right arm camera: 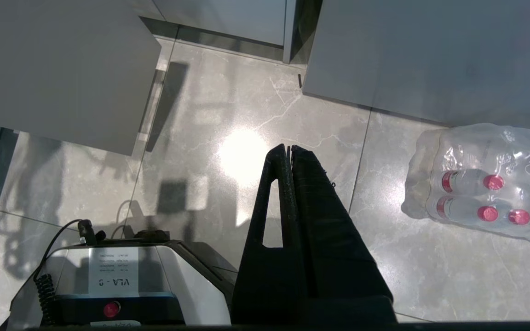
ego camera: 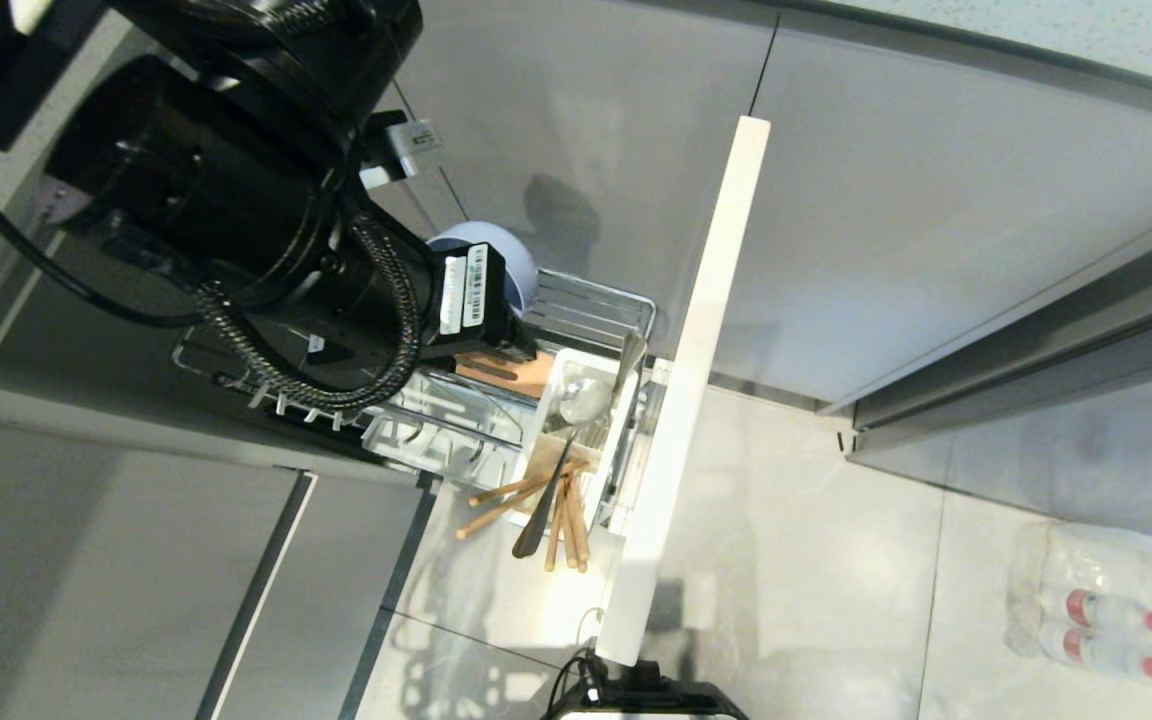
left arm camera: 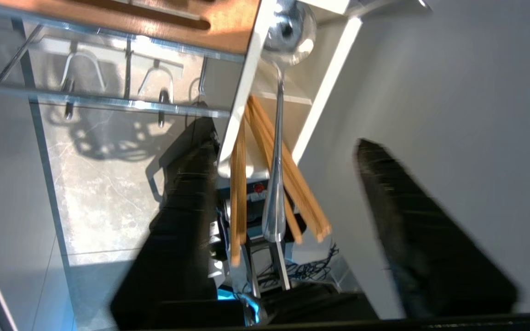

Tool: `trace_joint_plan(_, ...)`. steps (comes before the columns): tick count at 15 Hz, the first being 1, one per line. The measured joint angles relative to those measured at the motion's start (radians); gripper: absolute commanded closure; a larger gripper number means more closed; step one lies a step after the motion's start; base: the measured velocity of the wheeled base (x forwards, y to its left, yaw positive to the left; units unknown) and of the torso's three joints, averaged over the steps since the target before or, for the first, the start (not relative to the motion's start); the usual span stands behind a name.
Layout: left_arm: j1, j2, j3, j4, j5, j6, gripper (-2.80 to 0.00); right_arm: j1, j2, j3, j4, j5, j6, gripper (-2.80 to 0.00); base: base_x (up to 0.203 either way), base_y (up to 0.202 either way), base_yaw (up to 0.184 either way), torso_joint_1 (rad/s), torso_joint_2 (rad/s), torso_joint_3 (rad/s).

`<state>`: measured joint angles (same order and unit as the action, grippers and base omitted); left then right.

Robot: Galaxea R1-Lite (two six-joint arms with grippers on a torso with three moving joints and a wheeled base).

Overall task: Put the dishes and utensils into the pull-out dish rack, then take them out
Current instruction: Pick up the plate and place it in the cupboard

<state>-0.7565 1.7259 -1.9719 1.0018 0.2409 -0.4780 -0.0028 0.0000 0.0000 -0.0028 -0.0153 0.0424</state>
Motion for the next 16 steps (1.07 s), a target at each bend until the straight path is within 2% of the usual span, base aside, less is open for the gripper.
trace_joint_plan(4, -0.027, -0.087, 0.001, 0.038, 0.0, -0.002, 0.0, 0.0, 0.0, 0.0, 0.0, 0.0, 0.0, 0.0, 0.0, 0.0, 0.0, 0.0, 0.0, 0.0)
trace_joint_plan(11, -0.036, -0.283, 0.003, 0.01, 0.023, 0.02, 0.0, 0.0, 0.0, 0.0, 0.0, 0.0, 0.0, 0.0, 0.0, 0.0, 0.0, 0.0, 0.0, 0.0)
trace_joint_plan(14, -0.006, -0.378, 0.003, -0.061, 0.023, 0.111, 0.0, 0.0, 0.0, 0.0, 0.0, 0.0, 0.0, 0.0, 0.0, 0.0, 0.0, 0.0, 0.0, 0.0)
trace_joint_plan(16, 0.079, -0.433, 0.002, -0.1, 0.019, 0.203, 0.0, 0.0, 0.0, 0.0, 0.0, 0.0, 0.0, 0.0, 0.0, 0.0, 0.0, 0.0, 0.0, 0.0)
